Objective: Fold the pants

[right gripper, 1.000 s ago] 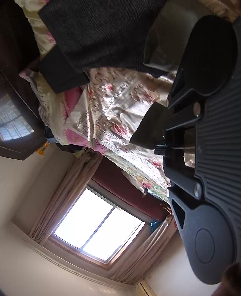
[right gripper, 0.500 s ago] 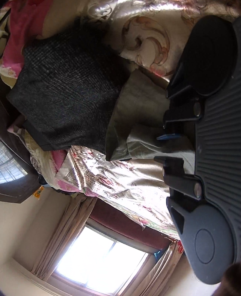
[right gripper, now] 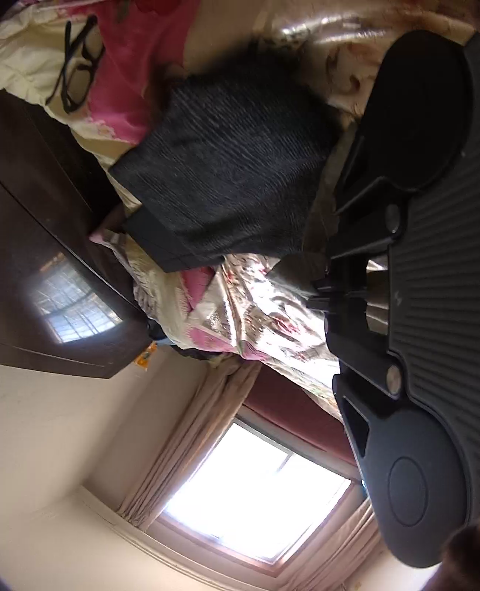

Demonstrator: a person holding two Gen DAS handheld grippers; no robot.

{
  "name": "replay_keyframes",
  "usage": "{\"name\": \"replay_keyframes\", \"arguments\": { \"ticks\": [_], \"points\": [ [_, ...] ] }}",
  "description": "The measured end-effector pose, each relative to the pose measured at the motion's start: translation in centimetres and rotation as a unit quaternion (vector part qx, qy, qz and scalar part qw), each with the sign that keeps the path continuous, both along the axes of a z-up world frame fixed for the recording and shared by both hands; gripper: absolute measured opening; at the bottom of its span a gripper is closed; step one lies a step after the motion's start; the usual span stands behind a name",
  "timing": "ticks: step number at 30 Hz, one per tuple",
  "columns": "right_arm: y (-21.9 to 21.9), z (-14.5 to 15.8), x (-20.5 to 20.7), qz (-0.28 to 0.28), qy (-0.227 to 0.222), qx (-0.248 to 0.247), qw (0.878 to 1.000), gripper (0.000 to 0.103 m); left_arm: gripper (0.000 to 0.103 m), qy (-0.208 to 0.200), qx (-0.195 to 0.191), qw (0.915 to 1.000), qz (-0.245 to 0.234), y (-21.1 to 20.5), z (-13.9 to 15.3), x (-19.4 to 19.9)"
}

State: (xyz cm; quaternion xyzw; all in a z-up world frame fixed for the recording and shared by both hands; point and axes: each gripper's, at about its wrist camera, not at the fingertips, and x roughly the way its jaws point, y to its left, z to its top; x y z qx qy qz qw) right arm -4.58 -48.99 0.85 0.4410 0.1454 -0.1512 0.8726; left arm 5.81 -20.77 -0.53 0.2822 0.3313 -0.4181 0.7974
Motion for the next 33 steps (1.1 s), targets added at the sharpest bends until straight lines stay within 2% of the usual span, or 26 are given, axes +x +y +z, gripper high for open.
{"name": "replay_keyframes", "arguments": {
  "ticks": [1, 2, 3, 6, 7, 8, 10, 11, 15, 20, 21, 22, 23, 25, 27, 31, 33],
  "points": [
    [0.0, -1.1, 0.7, 0.007, 0.052, 0.000, 0.999, 0.009, 0.055, 0.002, 0.006, 1.0000, 0.001, -0.3, -0.6, 0.0],
    [-0.1, -2.2, 1.1, 0.022, 0.082, 0.019, 0.996, 0.009, 0.055, 0.000, 0.009, 1.0000, 0.000, -0.5, -0.8, 0.0],
    [-0.1, -3.0, 1.0, 0.031, 0.088, 0.035, 0.995, 0.009, 0.055, -0.001, 0.009, 1.0000, 0.000, -0.5, -0.9, 0.0],
    [-0.2, -2.7, -0.2, 0.015, 0.070, 0.031, 0.997, 0.010, 0.056, 0.015, 0.002, 0.9999, 0.007, 0.1, -0.7, 0.4],
    [-0.4, -2.3, -0.6, 0.010, 0.062, 0.031, 0.998, 0.019, 0.056, 0.019, 0.003, 0.9998, 0.010, 0.2, -0.8, 0.6],
    [-0.5, -2.1, -0.7, 0.013, 0.056, 0.029, 0.998, 0.032, 0.056, 0.018, 0.005, 0.9998, 0.011, 0.3, -0.8, 0.6],
    [-0.5, -1.5, -1.2, 0.014, 0.059, 0.004, 0.998, 0.049, 0.056, 0.014, 0.008, 0.9998, 0.013, 0.5, -0.9, 0.7],
    [-0.5, -1.3, -1.2, 0.008, 0.065, -0.006, 0.998, 0.052, 0.056, 0.015, 0.007, 0.9997, 0.015, 0.7, -0.9, 0.6],
    [-0.3, -1.4, -1.7, -0.023, 0.065, 0.000, 0.998, 0.052, 0.056, 0.016, 0.008, 0.9997, 0.017, 1.2, -0.9, 0.5],
    [-0.3, -1.6, 0.0, -0.018, 0.089, -0.029, 0.995, 0.051, 0.057, 0.014, 0.012, 0.9997, 0.018, 1.4, -0.9, 0.6],
    [-0.5, -1.6, 0.3, -0.017, 0.095, -0.026, 0.995, 0.045, 0.057, 0.015, 0.011, 0.9996, 0.020, 1.4, -0.9, 0.6],
    [-0.7, -1.7, 0.4, -0.015, 0.095, -0.015, 0.995, 0.022, 0.057, 0.014, 0.011, 0.9996, 0.021, 1.4, -0.8, 0.6],
    [-0.9, -1.7, 0.1, -0.013, 0.084, 0.006, 0.996, 0.007, 0.057, 0.013, 0.011, 0.9996, 0.021, 1.5, -0.8, 0.6],
    [-1.1, -1.6, -1.1, -0.021, 0.055, 0.036, 0.998, 0.007, 0.057, 0.012, 0.009, 0.9996, 0.022, 1.8, -0.7, 0.6],
    [-0.9, -1.3, -2.6, -0.040, 0.046, 0.031, 0.998, 0.007, 0.057, 0.012, 0.006, 0.9996, 0.023, 2.0, -0.7, 0.7],
    [-0.3, -2.6, -2.5, -0.019, 0.104, 0.009, 0.994, 0.007, 0.057, 0.019, 0.005, 0.9995, 0.025, 2.4, -1.2, 1.1],
    [0.1, -1.8, -2.5, -0.016, 0.106, -0.012, 0.994, 0.009, 0.057, 0.020, 0.003, 0.9994, 0.028, 2.4, -1.1, 1.2]
  ]
}}
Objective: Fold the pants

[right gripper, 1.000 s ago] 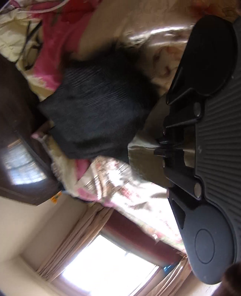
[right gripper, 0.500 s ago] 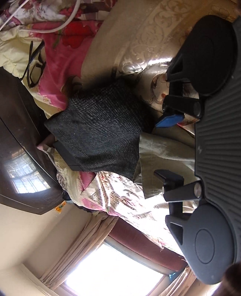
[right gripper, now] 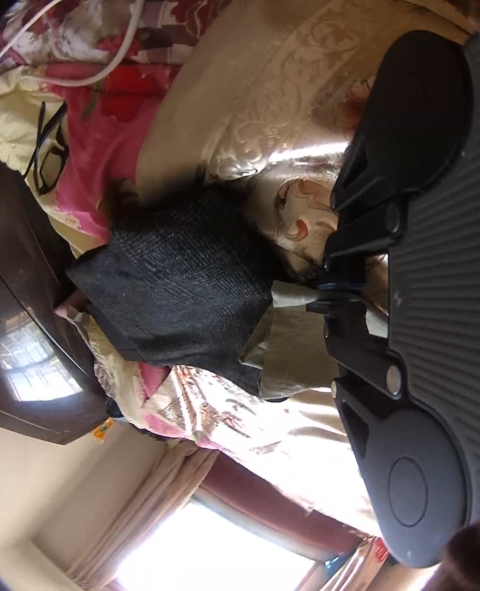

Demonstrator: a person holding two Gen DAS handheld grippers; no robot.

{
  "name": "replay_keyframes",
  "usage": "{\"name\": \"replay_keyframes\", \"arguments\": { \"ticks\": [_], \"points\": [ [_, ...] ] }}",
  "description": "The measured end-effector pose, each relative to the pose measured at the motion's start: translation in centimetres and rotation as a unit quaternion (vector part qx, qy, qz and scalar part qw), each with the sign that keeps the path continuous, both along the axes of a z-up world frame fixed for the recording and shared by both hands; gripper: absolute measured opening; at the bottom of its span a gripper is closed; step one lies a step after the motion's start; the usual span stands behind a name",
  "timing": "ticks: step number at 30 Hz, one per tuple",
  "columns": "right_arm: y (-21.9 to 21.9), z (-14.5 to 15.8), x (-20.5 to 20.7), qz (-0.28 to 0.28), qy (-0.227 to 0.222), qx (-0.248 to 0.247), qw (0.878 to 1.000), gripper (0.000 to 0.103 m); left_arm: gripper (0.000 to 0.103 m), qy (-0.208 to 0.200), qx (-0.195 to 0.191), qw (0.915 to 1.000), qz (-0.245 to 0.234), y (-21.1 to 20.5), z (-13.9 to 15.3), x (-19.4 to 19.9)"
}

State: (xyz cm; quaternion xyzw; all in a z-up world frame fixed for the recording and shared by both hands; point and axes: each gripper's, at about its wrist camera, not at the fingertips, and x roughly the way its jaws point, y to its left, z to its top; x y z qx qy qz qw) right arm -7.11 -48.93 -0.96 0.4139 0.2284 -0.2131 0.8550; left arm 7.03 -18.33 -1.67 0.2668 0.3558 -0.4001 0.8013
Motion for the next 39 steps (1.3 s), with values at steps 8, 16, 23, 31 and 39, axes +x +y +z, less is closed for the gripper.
{"name": "replay_keyframes", "arguments": {
  "ticks": [8, 16, 23, 31, 39],
  "points": [
    [0.1, 2.9, 0.4, 0.032, -0.020, -0.022, 0.999, 0.004, 0.058, -0.002, 0.000, 1.0000, -0.001, 0.1, 0.0, 0.2],
    [-0.5, 2.3, 0.4, 0.025, 0.026, -0.024, 0.999, 0.009, 0.058, 0.002, -0.003, 1.0000, 0.001, 0.1, 0.0, 0.5],
    [0.3, 3.4, -1.4, 0.050, 0.032, -0.035, 0.998, 0.004, 0.058, 0.002, -0.004, 1.0000, -0.001, 0.2, -0.1, 0.8],
    [0.7, 6.2, 2.1, 0.139, 0.062, -0.141, 0.978, 0.059, 0.058, 0.000, 0.001, 1.0000, -0.003, 0.2, -0.2, 0.7],
    [0.7, 4.1, 5.8, 0.214, 0.156, -0.164, 0.950, 0.017, 0.058, -0.001, 0.010, 0.9999, -0.004, -0.1, 0.0, 0.7]
  ]
}}
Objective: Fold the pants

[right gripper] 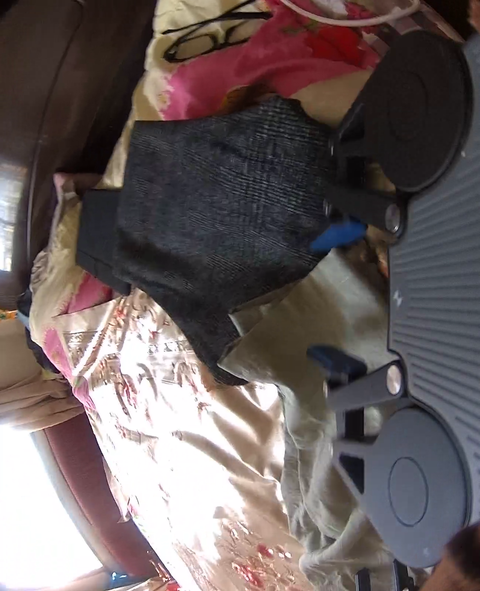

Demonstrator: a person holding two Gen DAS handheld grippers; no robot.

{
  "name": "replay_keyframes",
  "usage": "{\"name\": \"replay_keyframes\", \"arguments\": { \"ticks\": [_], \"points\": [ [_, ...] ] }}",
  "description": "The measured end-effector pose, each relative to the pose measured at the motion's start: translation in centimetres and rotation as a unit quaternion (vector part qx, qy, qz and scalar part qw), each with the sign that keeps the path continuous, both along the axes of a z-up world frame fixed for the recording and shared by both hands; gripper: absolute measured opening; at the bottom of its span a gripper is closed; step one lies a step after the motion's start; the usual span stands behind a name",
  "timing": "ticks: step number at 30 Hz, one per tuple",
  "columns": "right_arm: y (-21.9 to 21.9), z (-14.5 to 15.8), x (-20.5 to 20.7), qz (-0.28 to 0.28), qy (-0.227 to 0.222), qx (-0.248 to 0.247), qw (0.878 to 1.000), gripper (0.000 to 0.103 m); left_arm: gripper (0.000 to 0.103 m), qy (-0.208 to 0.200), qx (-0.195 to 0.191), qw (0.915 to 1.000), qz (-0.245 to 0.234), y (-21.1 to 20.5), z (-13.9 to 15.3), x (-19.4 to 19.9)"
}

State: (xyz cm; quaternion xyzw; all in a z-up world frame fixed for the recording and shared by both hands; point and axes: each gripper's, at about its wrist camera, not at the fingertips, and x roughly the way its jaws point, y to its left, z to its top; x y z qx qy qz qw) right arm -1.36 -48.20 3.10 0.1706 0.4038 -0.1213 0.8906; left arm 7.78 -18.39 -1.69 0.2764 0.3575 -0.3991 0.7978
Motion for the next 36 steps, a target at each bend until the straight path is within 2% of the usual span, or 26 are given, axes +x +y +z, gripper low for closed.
{"name": "replay_keyframes", "arguments": {
  "ticks": [1, 6, 8, 9, 11, 13, 16, 20, 22, 24, 27, 28, 29, 32, 34, 36],
  "points": [
    [-0.1, 0.1, -0.7, -0.007, -0.005, 0.013, 1.000, 0.012, 0.058, -0.001, 0.000, 1.0000, -0.001, 0.0, -0.1, 0.0],
    [-0.5, 1.3, -3.7, -0.034, -0.050, 0.070, 0.996, 0.012, 0.058, 0.001, -0.004, 1.0000, 0.001, -0.2, 0.0, 0.1],
    [-0.5, 0.9, -3.9, -0.037, -0.039, 0.053, 0.997, 0.012, 0.058, 0.001, -0.006, 1.0000, 0.003, -0.1, -0.1, 0.1],
    [-0.4, 0.4, -3.6, -0.035, -0.017, 0.036, 0.999, 0.013, 0.058, -0.001, -0.004, 1.0000, 0.002, -0.1, -0.2, 0.0],
    [0.2, -0.1, -3.5, -0.025, 0.001, 0.024, 0.999, 0.018, 0.058, -0.003, -0.003, 1.0000, 0.001, -0.2, -0.1, -0.1],
    [0.6, 0.3, -3.9, -0.029, -0.006, 0.016, 0.999, 0.021, 0.058, -0.002, -0.003, 1.0000, 0.000, -0.1, -0.2, 0.0],
    [0.4, 1.2, -4.6, -0.050, -0.020, 0.034, 0.998, 0.021, 0.058, -0.003, -0.003, 1.0000, -0.001, -0.1, -0.1, 0.0],
    [-0.6, 2.4, -5.2, -0.061, -0.053, 0.073, 0.994, 0.013, 0.058, -0.005, -0.004, 1.0000, -0.004, -0.2, -0.1, 0.1],
    [-1.2, 2.6, -5.0, -0.075, -0.068, 0.052, 0.993, 0.013, 0.059, 0.000, -0.008, 1.0000, 0.002, -0.2, -0.2, 0.2],
    [-1.1, 2.1, -4.3, -0.060, -0.055, 0.021, 0.996, 0.013, 0.059, 0.000, -0.009, 0.9999, 0.005, -0.3, -0.2, 0.2],
    [-0.8, 0.4, -3.4, -0.039, 0.017, 0.001, 0.999, 0.028, 0.059, 0.000, -0.009, 0.9999, 0.005, -0.1, -0.3, 0.1],
    [-0.7, 0.4, -3.5, -0.037, 0.016, -0.001, 0.999, 0.036, 0.060, -0.001, -0.007, 1.0000, 0.004, -0.1, -0.2, 0.1],
    [-0.6, 0.8, -3.8, -0.040, 0.002, -0.003, 0.999, 0.046, 0.060, -0.001, -0.007, 1.0000, 0.004, -0.1, -0.2, 0.1],
    [-0.7, 2.1, -3.9, -0.028, -0.045, -0.008, 0.999, 0.068, 0.061, -0.003, -0.004, 1.0000, 0.002, 0.0, -0.1, 0.1],
    [-1.1, 2.2, -2.7, -0.002, -0.055, -0.011, 0.998, 0.069, 0.062, -0.006, -0.001, 1.0000, 0.000, -0.1, -0.1, 0.0],
    [-2.0, 1.2, -0.9, 0.025, -0.031, 0.002, 0.999, 0.070, 0.062, -0.009, 0.004, 0.9999, -0.002, -0.2, -0.1, -0.1]
  ]
}}
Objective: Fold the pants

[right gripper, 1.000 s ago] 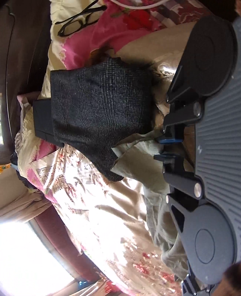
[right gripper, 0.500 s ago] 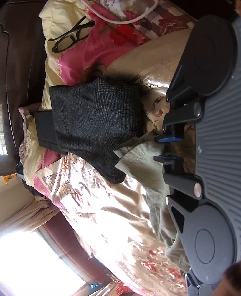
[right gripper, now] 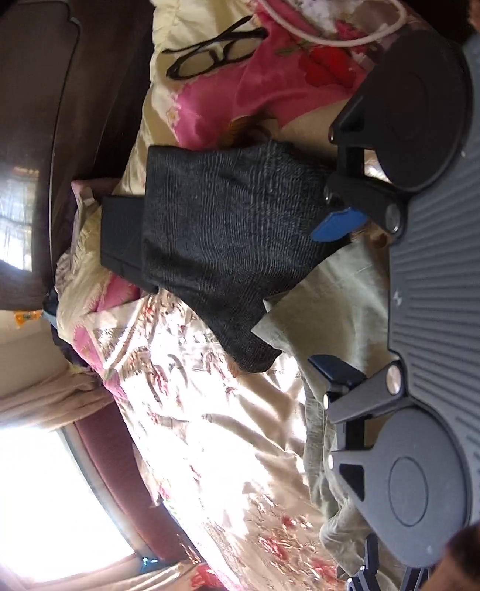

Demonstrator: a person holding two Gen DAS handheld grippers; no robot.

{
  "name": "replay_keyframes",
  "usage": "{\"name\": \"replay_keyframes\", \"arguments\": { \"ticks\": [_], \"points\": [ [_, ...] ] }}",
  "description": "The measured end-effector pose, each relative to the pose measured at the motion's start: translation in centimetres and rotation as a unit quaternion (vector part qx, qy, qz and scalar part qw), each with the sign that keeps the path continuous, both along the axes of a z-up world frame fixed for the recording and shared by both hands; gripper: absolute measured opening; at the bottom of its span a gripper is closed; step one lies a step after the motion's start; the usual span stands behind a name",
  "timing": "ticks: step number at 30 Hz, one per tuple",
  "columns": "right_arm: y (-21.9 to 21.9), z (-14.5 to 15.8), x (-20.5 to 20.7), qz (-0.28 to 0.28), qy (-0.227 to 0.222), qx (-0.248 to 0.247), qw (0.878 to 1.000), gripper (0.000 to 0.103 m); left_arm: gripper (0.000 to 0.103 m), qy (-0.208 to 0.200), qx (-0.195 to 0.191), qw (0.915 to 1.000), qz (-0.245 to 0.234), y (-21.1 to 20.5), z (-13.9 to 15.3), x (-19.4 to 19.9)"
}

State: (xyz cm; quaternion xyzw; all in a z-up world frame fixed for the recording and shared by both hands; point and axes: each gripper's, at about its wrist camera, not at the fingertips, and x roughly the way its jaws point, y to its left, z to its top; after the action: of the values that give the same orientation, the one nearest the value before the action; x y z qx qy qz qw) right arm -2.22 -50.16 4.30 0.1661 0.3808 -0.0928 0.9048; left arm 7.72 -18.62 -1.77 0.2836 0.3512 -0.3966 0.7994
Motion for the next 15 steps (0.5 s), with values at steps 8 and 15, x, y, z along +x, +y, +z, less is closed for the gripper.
{"name": "replay_keyframes", "arguments": {
  "ticks": [8, 15],
  "points": [
    [-1.8, -4.2, 2.0, 0.050, -0.005, 0.134, 0.990, 0.073, 0.065, 0.004, 0.012, 0.9999, -0.001, -0.4, 0.0, 0.3],
    [-2.2, -5.3, 0.4, 0.054, -0.031, 0.166, 0.984, 0.061, 0.067, 0.000, 0.026, 0.9996, -0.006, -0.8, -0.3, 0.4]
  ]
}}
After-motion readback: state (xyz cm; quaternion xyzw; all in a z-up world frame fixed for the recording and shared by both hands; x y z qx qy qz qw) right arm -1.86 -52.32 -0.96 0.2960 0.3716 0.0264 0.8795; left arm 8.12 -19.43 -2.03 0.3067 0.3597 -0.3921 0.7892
